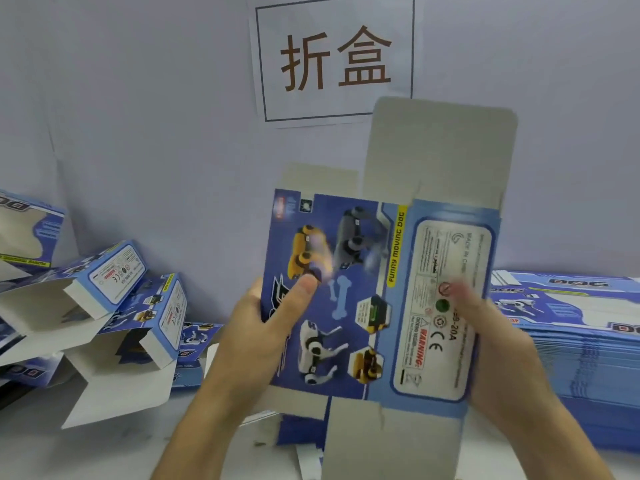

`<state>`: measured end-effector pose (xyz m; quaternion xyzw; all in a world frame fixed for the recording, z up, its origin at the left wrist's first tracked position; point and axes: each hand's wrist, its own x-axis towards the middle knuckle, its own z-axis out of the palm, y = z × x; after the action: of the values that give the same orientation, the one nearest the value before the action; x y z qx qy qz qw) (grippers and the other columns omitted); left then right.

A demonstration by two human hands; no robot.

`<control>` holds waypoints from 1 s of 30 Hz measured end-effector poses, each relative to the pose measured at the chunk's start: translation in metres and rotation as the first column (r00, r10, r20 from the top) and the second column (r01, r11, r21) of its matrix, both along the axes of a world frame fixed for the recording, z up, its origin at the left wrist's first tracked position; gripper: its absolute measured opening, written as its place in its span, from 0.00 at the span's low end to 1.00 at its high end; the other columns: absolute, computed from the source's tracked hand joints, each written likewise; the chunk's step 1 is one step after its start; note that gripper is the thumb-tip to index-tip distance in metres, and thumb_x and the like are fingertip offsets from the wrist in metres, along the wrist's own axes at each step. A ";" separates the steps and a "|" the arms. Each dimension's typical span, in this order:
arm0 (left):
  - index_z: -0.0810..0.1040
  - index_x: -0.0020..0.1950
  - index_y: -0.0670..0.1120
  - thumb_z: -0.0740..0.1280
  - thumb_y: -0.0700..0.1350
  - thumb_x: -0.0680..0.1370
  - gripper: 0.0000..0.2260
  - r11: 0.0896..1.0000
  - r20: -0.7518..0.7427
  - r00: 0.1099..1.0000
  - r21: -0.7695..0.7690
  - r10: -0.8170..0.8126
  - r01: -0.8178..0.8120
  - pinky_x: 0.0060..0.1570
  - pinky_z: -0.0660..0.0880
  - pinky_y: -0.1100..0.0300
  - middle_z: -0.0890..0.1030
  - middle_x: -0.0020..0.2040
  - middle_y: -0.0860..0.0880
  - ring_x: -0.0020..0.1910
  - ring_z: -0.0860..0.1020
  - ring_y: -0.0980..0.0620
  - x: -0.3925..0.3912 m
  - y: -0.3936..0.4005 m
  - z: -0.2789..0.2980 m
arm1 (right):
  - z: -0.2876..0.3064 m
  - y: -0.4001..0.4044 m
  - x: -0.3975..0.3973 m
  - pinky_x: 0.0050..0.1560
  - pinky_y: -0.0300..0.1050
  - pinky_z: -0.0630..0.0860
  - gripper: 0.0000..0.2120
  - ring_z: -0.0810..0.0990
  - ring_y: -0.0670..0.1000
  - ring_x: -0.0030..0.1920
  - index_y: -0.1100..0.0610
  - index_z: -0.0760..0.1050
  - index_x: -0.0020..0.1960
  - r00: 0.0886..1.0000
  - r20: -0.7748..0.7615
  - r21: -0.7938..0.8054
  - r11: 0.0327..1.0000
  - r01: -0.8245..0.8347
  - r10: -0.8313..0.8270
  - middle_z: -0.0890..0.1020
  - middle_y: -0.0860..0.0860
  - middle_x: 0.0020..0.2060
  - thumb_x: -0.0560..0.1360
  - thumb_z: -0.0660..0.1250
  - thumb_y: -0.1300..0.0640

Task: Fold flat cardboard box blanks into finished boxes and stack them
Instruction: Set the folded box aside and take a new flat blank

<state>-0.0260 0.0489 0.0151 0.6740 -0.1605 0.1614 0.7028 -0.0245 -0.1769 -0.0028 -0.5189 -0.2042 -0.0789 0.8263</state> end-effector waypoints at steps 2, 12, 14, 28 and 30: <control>0.83 0.39 0.63 0.71 0.64 0.60 0.11 0.998 -0.004 0.999 -0.046 -0.035 0.034 0.29 0.79 0.62 0.87 0.41 0.49 0.37 0.86 0.49 -0.004 0.000 -0.006 | 0.004 0.003 -0.003 0.42 0.54 0.84 0.31 0.87 0.56 0.52 0.40 0.84 0.55 0.996 0.085 0.012 1.000 0.023 -0.024 0.86 0.52 0.54 0.55 0.77 0.29; 0.72 0.71 0.53 0.72 0.67 0.68 0.35 0.966 -0.005 0.970 -0.094 -0.243 0.242 0.41 0.79 0.67 0.86 0.53 0.55 0.47 0.85 0.56 0.013 -0.046 -0.022 | 0.003 0.039 0.001 0.41 0.41 0.83 0.25 0.88 0.51 0.46 0.43 0.87 0.45 0.995 0.010 -0.066 0.993 -0.098 0.099 0.88 0.52 0.46 0.77 0.52 0.39; 0.77 0.62 0.53 0.74 0.64 0.66 0.29 0.966 -0.005 0.983 -0.188 -0.184 0.180 0.37 0.81 0.61 0.87 0.49 0.48 0.44 0.86 0.47 0.008 -0.040 -0.031 | 0.006 0.034 0.000 0.47 0.50 0.84 0.28 0.86 0.57 0.52 0.47 0.83 0.59 1.000 0.026 -0.125 0.992 -0.006 0.009 0.87 0.55 0.52 0.74 0.54 0.33; 0.62 0.71 0.69 0.71 0.57 0.71 0.31 0.981 0.200 0.980 -0.189 -0.002 0.040 0.33 0.81 0.59 0.84 0.51 0.46 0.40 0.86 0.47 0.006 -0.032 -0.012 | -0.010 0.037 0.010 0.46 0.18 0.69 0.33 0.70 0.19 0.55 0.27 0.50 0.72 0.856 0.439 -0.354 0.824 0.443 -0.272 0.72 0.17 0.55 0.75 0.66 0.40; 0.63 0.72 0.68 0.70 0.54 0.71 0.32 0.990 0.257 0.965 -0.144 0.046 -0.008 0.31 0.80 0.60 0.85 0.46 0.47 0.36 0.85 0.48 0.008 -0.030 -0.014 | -0.012 0.041 0.009 0.46 0.22 0.74 0.34 0.75 0.26 0.58 0.32 0.53 0.75 0.875 0.440 -0.325 0.873 0.364 -0.201 0.75 0.21 0.57 0.77 0.67 0.45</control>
<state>-0.0181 0.0192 0.0006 0.5976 -0.2301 0.2688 0.7195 -0.0151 -0.1355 -0.0151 -0.6738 -0.2974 -0.2603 0.6243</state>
